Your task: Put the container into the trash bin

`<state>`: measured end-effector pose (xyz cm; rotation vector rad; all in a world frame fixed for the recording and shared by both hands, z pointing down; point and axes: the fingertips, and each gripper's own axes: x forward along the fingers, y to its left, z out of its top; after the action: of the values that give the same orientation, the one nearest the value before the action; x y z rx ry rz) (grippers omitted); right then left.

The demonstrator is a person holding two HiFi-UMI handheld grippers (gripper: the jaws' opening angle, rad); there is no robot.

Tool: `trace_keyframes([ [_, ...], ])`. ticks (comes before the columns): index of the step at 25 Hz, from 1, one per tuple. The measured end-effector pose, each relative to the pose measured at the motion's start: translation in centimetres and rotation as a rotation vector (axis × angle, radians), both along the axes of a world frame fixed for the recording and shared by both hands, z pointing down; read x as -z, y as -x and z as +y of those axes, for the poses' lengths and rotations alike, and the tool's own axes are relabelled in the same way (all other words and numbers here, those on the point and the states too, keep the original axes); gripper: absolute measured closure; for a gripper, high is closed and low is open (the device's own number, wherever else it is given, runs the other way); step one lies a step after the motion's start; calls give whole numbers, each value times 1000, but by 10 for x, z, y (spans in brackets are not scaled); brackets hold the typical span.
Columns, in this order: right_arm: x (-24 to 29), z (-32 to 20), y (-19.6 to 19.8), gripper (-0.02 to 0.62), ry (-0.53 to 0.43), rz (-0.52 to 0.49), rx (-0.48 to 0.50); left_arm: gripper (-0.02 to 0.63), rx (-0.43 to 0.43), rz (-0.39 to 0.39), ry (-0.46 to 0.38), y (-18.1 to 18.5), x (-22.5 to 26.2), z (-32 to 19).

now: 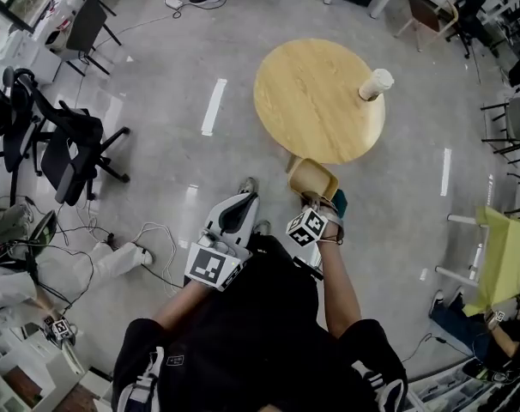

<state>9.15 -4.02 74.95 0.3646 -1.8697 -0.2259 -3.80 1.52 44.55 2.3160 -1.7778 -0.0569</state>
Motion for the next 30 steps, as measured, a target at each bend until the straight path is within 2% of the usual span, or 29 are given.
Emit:
trace_keyframes([
  [10, 16, 59, 16, 561, 12, -26, -37, 597, -51, 9, -15, 15, 4, 28],
  [19, 31, 85, 12, 561, 32, -2, -124, 597, -164, 38, -4, 14, 6, 25],
  [26, 22, 112, -15, 561, 73, 6, -195, 597, -258, 57, 48, -11, -17, 27],
  [30, 9, 121, -59, 561, 112, 22, -210, 597, -260, 56, 39, -47, -18, 23],
])
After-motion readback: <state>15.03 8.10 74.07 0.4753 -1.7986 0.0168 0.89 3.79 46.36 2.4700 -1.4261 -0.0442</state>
